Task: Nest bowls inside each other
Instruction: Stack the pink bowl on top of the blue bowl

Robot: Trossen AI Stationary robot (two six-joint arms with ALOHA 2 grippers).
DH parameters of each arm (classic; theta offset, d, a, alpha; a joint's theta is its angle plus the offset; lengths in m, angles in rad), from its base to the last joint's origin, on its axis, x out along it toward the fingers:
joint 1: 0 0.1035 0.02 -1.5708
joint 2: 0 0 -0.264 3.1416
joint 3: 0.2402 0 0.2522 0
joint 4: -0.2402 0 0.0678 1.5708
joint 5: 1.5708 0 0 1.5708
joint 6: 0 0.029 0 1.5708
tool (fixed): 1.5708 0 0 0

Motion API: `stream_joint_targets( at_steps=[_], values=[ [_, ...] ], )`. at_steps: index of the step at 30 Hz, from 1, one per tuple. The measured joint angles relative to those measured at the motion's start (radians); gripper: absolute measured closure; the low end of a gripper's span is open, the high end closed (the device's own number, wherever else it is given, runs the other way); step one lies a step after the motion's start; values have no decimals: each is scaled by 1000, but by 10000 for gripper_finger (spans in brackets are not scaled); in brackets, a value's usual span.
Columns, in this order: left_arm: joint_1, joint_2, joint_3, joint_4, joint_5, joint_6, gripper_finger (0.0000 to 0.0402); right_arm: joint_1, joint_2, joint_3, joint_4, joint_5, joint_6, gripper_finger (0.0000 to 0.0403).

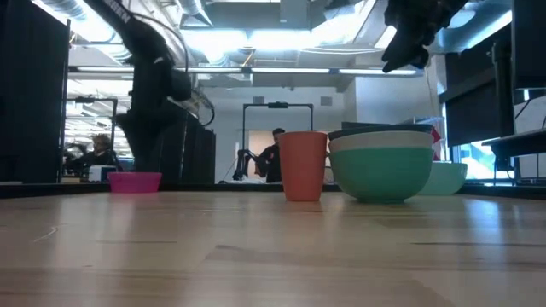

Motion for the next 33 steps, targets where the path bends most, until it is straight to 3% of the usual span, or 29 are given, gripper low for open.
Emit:
stream_joint_targets(
  at_steps=[20,23,26,33],
  values=[
    [41,120,-121,203,12,101,241,0,-18,0,16,-33,37,221],
    [42,130,-121,218,11,125,274,0,-33,0,16,-33,37,221],
    [39,129,-120,221,23,151,363,0,-45,0,18,-30,51,221],
    [-138,115,92,155,77,158,381,0,-45,0,12,1,41,221]
  ],
)
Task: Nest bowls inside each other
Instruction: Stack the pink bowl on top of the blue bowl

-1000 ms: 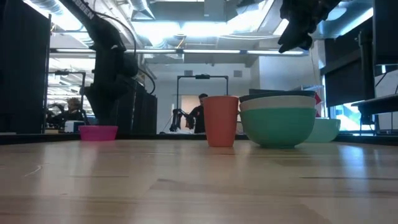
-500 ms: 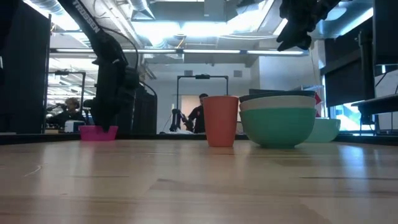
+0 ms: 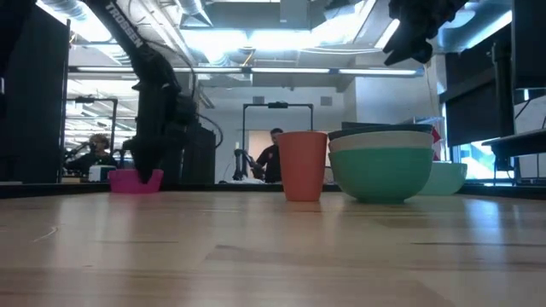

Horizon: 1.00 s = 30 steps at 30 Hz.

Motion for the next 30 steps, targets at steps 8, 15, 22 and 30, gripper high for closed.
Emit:
stream_joint_targets(
  at_steps=[8,15,22,30],
  values=[
    [-210,-17,252,-76,58,5,395,0,1,0,-8,36,-12,221],
    [-407,11,488,-117,115,-9,402,0,1,0,-16,54,-18,221],
    [-535,72,581,101,280,-66,402,0,2,0,-18,46,-18,221],
    [-586,157,581,226,372,-79,401,0,2,0,-27,46,-17,221]
  ],
)
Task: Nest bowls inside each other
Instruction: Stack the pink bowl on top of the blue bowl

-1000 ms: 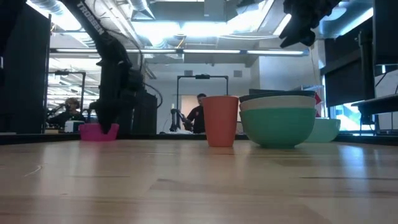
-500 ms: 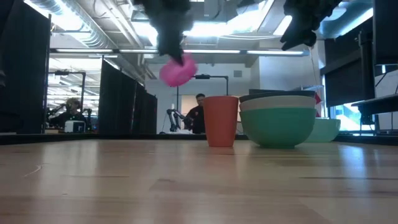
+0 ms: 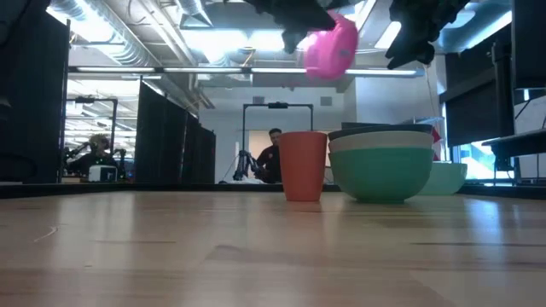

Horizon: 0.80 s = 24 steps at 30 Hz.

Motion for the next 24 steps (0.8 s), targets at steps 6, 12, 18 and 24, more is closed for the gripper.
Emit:
stream_joint_targets(
  at_steps=[6,12,18,24],
  values=[
    [-33,68,0,71,45,2,401,0,0,0,-7,0,1,221],
    [-66,136,0,142,89,5,401,0,0,0,-14,0,2,221],
    [-89,159,0,123,31,92,401,-1,0,0,-36,6,2,221],
    [-100,186,0,100,1,137,401,-1,0,-1,-36,7,2,221]
  ],
)
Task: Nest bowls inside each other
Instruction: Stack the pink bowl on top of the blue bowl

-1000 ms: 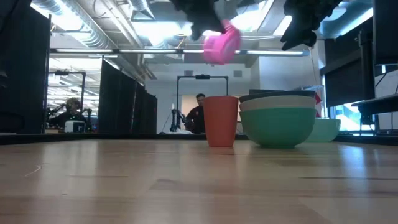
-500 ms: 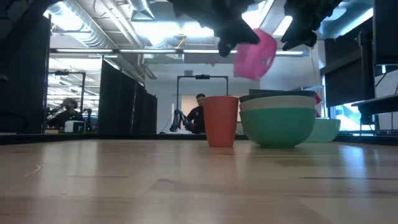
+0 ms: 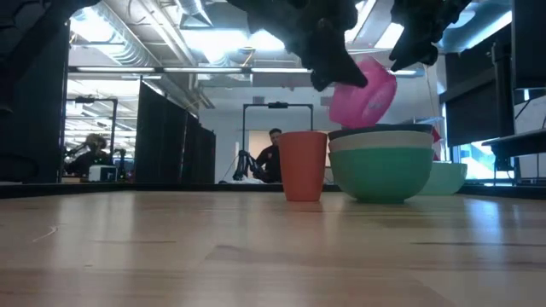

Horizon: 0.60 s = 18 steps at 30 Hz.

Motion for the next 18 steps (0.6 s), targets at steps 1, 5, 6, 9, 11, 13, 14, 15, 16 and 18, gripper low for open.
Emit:
stream_joint_targets(
  at_steps=[1,5,6,9,11,13,14,15,16,18],
  values=[
    [-1,2,0,-2,-1,4,401,0,0,0,0,0,0,221],
    [-4,11,0,-8,-7,22,401,0,0,0,-2,0,2,221],
    [-5,13,0,-10,-8,26,401,0,0,0,-3,0,2,221],
    [-7,20,0,-14,-12,39,400,0,0,0,-4,0,3,221],
    [-9,24,0,-17,-15,48,400,0,0,0,-5,0,4,221],
    [-11,28,-1,-21,-17,57,400,0,0,0,-6,0,5,221],
    [-11,31,-1,-22,-19,61,400,0,0,0,-6,0,5,221],
    [-12,33,-1,-24,-20,66,399,0,0,0,-7,0,6,221],
    [-13,35,-1,-25,-21,70,399,0,0,0,-7,0,6,221],
    [-15,39,-1,-28,-24,78,399,0,0,0,-8,0,7,221]
  ],
)
